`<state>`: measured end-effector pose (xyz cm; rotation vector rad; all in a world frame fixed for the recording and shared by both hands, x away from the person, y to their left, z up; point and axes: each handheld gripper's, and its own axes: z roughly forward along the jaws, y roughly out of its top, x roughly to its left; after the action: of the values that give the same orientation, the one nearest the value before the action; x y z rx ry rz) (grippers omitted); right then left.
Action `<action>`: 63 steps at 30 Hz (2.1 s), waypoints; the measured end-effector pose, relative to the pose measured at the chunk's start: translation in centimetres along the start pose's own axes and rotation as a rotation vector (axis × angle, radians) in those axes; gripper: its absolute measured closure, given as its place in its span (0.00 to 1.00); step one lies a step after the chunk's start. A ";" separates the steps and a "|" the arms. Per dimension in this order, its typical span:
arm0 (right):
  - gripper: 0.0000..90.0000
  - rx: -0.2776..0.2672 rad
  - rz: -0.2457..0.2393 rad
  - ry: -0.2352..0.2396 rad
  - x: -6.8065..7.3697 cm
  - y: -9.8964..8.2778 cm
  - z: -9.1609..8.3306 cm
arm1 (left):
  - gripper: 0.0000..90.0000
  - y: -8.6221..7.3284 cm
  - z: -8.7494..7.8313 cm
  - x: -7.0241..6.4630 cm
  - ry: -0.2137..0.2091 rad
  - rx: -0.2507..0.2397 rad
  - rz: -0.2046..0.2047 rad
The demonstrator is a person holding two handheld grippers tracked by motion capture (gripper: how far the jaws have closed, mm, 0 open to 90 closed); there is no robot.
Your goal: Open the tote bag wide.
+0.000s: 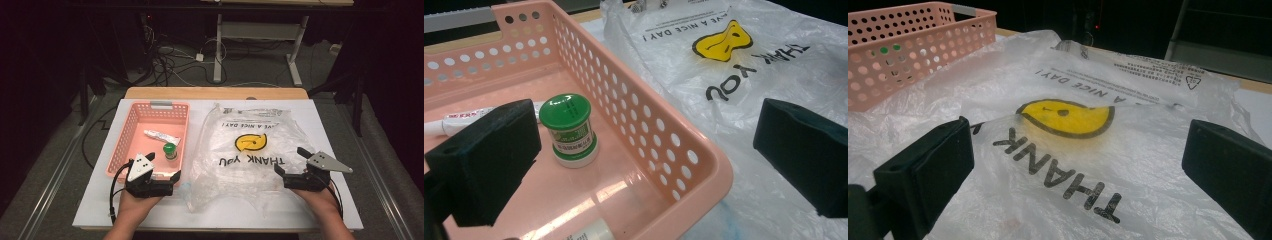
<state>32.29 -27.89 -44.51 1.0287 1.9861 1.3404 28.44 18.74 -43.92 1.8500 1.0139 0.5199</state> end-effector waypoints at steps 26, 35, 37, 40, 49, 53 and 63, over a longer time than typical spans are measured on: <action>0.08 0.094 0.065 -0.098 -4.3 -0.6 -1.5 | 0.00 0.4 -0.1 -0.5 -0.019 0.002 -0.007; 0.14 0.141 0.136 -0.150 -6.8 -1.8 -1.8 | 0.00 0.3 -0.1 -0.4 -0.021 0.004 -0.008; 0.17 0.153 0.150 -0.166 -7.4 -2.1 -1.9 | 0.00 0.3 -0.2 -0.3 -0.020 0.002 -0.010; 0.20 0.179 0.181 -0.181 -8.3 -2.8 -2.0 | 0.00 0.4 -0.2 -0.2 -0.021 -0.005 -0.016; 0.29 0.283 0.254 -0.190 -9.5 -3.7 -1.3 | 0.00 0.4 -0.1 -0.3 -0.035 -0.001 -0.023; 0.33 0.317 0.249 -0.177 -9.5 -3.8 -0.9 | 0.00 0.5 -0.1 -0.4 -0.028 0.013 -0.023; 0.44 0.361 0.232 -0.170 -9.4 -3.8 -0.5 | 0.00 0.8 -0.2 -0.3 -0.029 0.030 0.004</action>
<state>36.19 -36.68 -47.73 1.5254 2.0699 0.9804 28.43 18.45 -43.14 1.8816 1.0042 0.4811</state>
